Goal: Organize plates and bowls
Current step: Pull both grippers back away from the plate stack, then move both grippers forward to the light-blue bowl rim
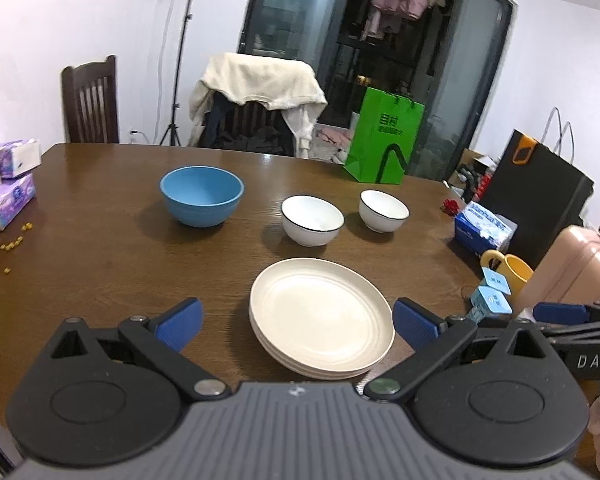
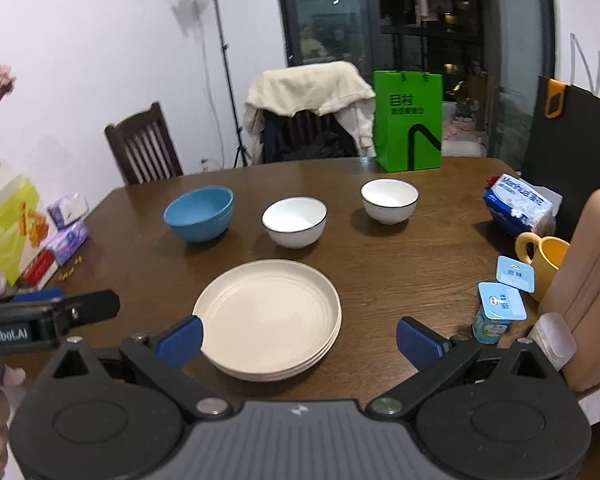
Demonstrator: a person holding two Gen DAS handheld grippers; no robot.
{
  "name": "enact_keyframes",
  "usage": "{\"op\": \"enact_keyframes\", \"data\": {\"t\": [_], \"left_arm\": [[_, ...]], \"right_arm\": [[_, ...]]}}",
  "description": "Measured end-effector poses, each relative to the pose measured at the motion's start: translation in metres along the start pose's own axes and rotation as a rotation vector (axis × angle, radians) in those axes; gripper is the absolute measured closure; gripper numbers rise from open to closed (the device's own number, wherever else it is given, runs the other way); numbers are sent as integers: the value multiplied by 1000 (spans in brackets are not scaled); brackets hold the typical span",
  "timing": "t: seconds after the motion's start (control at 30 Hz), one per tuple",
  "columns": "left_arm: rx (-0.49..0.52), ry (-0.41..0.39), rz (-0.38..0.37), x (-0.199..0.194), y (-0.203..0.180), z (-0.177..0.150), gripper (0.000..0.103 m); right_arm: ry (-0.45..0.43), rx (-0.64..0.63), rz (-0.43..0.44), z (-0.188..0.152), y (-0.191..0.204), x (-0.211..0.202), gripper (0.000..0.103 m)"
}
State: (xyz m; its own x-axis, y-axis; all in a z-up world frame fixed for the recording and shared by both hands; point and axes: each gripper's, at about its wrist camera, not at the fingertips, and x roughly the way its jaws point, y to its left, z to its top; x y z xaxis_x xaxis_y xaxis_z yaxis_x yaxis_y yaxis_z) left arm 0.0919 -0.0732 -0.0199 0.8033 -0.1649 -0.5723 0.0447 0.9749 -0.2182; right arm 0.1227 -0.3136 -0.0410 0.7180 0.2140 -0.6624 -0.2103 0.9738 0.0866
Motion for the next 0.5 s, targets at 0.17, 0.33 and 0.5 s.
{"op": "enact_keyframes", "data": {"t": [0.17,0.33,0.5], "left_arm": [[-31,-28,33,-20,8,3,0],[-45,-52,53,-30,17,12,0],[-42,-64,53,-29,34,24,0]], "right_arm": [[32,0,23,1,7,-3,0],[32,14,37,0,17,-10,0],[33,13,48,5,35,-7,0]]}}
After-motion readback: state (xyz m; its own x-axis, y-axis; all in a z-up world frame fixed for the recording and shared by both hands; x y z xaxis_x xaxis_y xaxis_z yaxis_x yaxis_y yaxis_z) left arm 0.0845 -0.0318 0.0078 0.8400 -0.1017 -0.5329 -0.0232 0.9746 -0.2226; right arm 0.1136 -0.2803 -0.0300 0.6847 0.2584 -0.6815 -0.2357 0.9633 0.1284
